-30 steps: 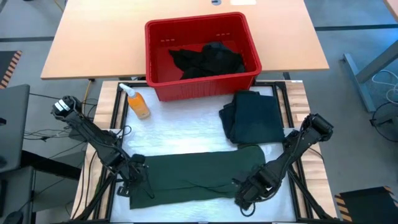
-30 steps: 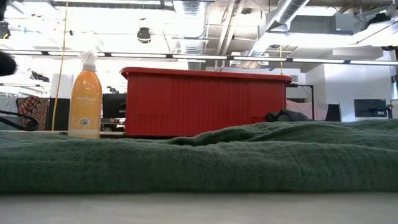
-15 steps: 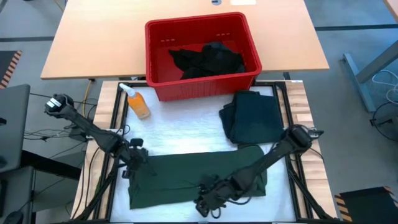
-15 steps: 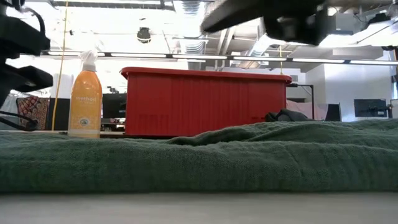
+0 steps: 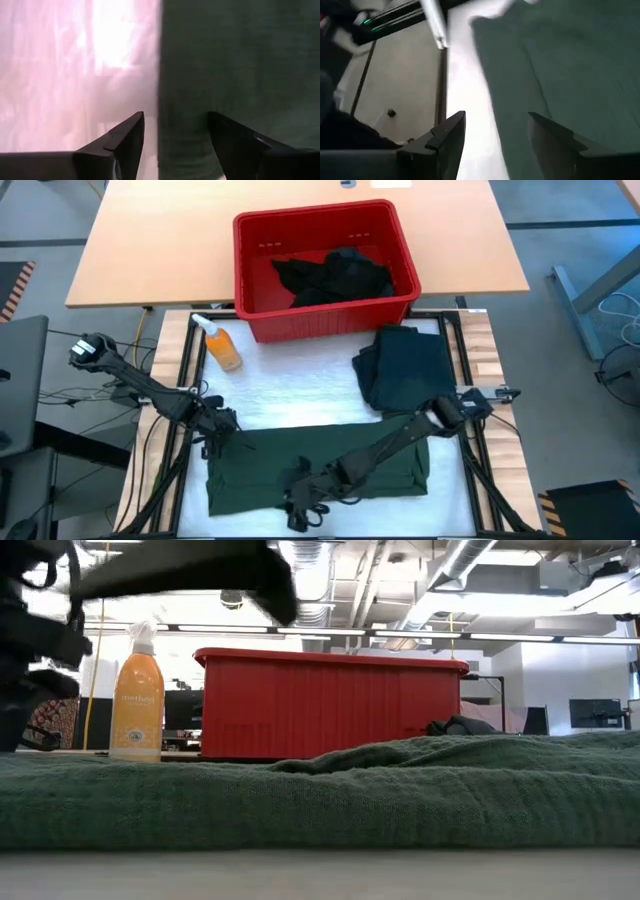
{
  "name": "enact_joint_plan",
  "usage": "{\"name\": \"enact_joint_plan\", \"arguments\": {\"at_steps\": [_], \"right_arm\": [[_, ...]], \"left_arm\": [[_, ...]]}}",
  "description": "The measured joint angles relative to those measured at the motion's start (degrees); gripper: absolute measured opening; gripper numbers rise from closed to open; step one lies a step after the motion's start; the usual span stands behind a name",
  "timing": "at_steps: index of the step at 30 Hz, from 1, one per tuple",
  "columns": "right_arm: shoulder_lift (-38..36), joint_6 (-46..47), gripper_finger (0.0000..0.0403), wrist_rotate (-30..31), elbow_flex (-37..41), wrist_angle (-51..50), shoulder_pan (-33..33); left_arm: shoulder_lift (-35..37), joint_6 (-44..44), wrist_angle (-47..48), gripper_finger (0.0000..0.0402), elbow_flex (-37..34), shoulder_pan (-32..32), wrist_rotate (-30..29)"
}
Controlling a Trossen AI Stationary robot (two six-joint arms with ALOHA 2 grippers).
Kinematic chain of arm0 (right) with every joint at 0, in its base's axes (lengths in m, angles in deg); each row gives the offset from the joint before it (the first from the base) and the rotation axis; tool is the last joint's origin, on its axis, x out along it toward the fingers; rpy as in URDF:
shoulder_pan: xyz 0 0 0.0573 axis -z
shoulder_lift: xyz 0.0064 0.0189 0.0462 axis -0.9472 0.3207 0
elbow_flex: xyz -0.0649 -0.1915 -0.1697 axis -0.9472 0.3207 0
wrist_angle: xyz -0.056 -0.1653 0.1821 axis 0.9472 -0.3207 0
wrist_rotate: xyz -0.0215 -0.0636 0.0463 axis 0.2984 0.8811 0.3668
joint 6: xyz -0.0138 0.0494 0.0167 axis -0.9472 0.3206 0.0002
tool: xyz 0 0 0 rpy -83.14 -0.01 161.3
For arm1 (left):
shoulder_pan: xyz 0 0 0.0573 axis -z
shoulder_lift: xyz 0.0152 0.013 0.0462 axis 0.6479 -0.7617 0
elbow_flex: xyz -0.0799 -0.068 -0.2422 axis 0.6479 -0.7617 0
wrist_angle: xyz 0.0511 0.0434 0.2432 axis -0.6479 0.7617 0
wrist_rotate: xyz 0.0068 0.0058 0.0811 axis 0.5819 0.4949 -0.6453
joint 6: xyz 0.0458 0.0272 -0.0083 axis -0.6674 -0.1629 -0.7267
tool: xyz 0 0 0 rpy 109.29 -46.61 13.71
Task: Fold laundry
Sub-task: Fold the green polo shirt
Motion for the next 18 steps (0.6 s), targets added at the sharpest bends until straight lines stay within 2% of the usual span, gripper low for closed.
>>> {"name": "enact_joint_plan", "arguments": {"at_steps": [3,8,13,15,18], "right_arm": [[4.1,-9.2,0.0240,-2.5,-5.3,3.3,1.3],[12.0,-22.0,0.0240,-2.7,-16.2,2.8,3.0],[21.3,-27.2,0.0240,-2.7,-28.6,4.4,3.9],[22.0,-28.2,0.0240,-2.9,-26.4,10.8,4.1],[22.7,-28.4,0.0240,-2.6,-25.9,12.2,3.9]], "left_arm": [[0.0,2.3,-1.8,0.0210,-2.8,0.0,-0.4],[0.2,6.2,-3.6,0.0210,-5.1,0.0,0.9],[0.1,8.7,-3.7,0.0210,-4.8,0.0,1.1],[0.1,8.9,-3.7,0.0210,-4.9,0.0,1.1],[0.1,9.1,-3.7,0.0210,-4.9,0.0,1.2]]}}
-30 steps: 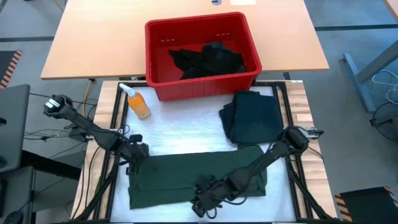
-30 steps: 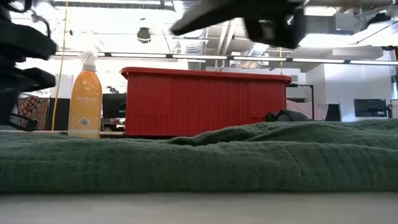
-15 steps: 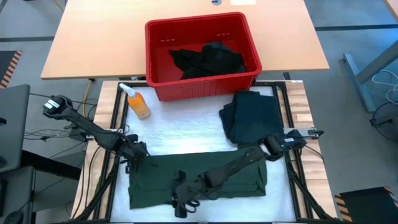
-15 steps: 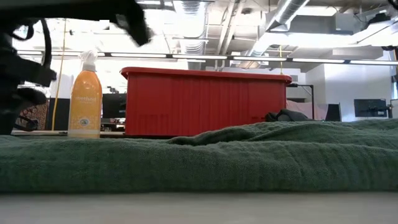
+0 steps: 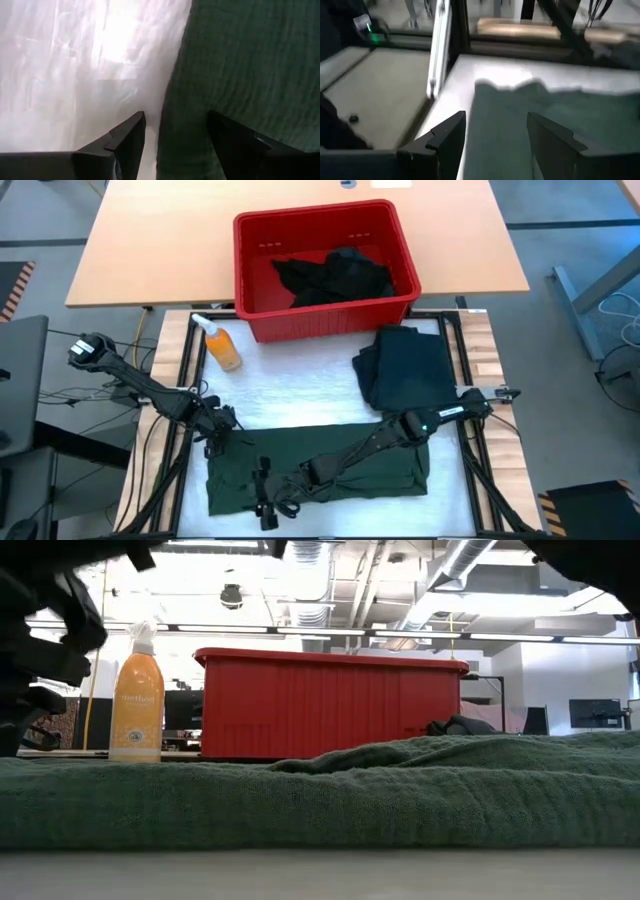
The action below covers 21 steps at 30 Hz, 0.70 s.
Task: Fold laundry
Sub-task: Fold the green polo shirt
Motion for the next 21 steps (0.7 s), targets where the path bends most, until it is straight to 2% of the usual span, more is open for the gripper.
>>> {"name": "enact_joint_plan", "arguments": {"at_steps": [3,8,14,21], "right_arm": [[-0.1,-0.2,0.0240,1.0,-0.2,0.4,-0.8],[1.8,4.5,0.0240,0.4,0.0,-0.8,-2.3],[2.1,6.9,0.0240,8.8,-0.1,-4.1,-4.4],[2.1,7.3,0.0238,9.3,-0.1,-8.2,-3.3]], "left_arm": [[0.0,-2.0,-0.3,0.0210,0.0,0.0,0.1],[-0.1,-4.0,-0.4,0.0210,-0.1,0.0,0.3],[-0.1,-6.1,-1.1,0.0210,-0.1,0.0,0.2],[-0.1,-5.5,-1.3,0.0210,-0.1,0.0,0.1]]}}
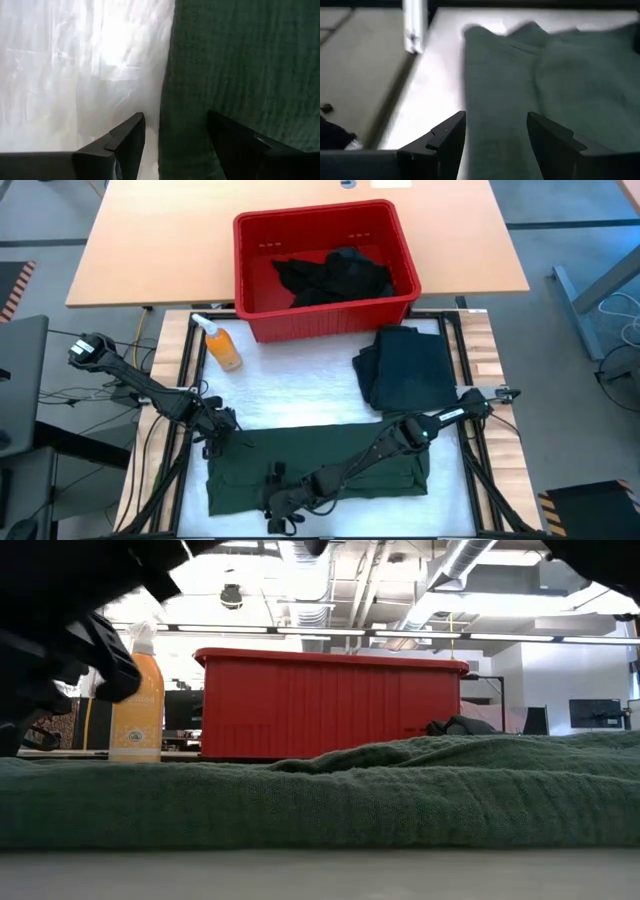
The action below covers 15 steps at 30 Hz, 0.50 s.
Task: Fold laundry
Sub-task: Fold the green polo shirt
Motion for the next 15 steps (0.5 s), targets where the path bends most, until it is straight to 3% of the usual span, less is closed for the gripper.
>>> {"name": "enact_joint_plan", "arguments": {"at_steps": [4,9,15], "right_arm": [[0.0,0.0,0.0212,-1.8,0.0,-4.3,0.2],[0.0,0.0,0.0166,-3.1,0.0,-5.8,-0.5],[-0.2,4.0,0.0125,-3.0,0.0,-10.9,-1.9]], "left_arm": [[0.0,1.4,-0.2,0.0200,0.0,0.0,0.1],[0.0,3.1,-0.7,0.0159,-0.1,0.0,-0.3],[-0.1,4.9,-1.7,0.0061,-0.1,0.0,1.2]]}}
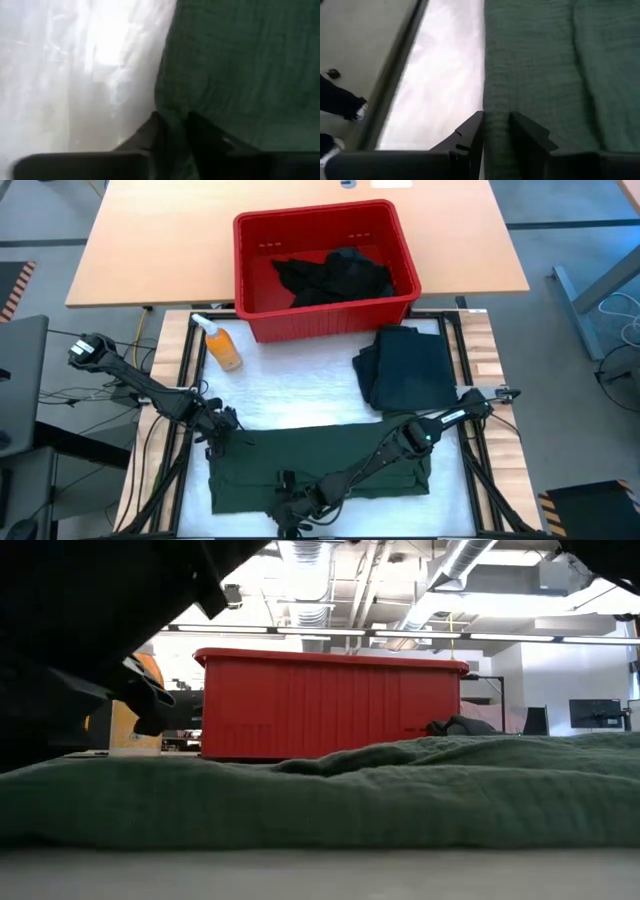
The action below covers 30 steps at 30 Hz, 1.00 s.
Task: Fold laundry
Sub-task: Fold the green polo shirt
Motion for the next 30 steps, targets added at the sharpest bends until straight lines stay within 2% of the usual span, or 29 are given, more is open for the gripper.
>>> {"name": "enact_joint_plan", "arguments": {"at_steps": [2,3,7,11,14,18,24,26,30], "right_arm": [[0.0,1.1,0.0120,0.2,0.0,0.8,-0.4],[0.0,1.5,0.0120,0.2,0.0,1.6,-0.4],[-0.9,3.9,0.0127,0.1,-0.7,3.0,-0.2],[-5.0,10.6,0.0149,0.2,-1.9,-1.8,1.0],[-8.8,21.1,0.0173,-1.0,-1.9,-12.5,2.5],[-14.4,31.7,0.0211,-3.0,-1.8,-32.5,3.7],[-22.6,51.8,0.0239,1.4,-0.8,-66.5,0.1],[-25.2,58.8,0.0240,1.0,2.4,-69.9,-1.4],[-36.1,70.5,0.0240,-0.6,18.3,-65.7,-3.4]], "left_arm": [[0.0,0.0,-1.4,0.0019,-0.1,0.0,1.6],[-0.1,-0.3,-2.4,0.0011,-0.1,0.0,2.6],[-0.1,-2.1,-5.7,0.0002,-0.2,0.0,5.8],[-0.1,-2.0,-6.6,0.0001,-0.2,0.1,8.4],[-0.1,-2.0,-6.5,0.0001,-0.1,0.1,9.3],[-0.1,-1.5,-6.3,0.0001,-0.1,0.1,9.0],[0.0,-1.8,-6.4,0.0033,-0.1,0.1,8.6],[0.0,-1.8,-6.8,0.0054,-0.1,0.1,8.5],[0.0,-1.8,-8.4,0.0102,0.0,0.1,8.5]]}}
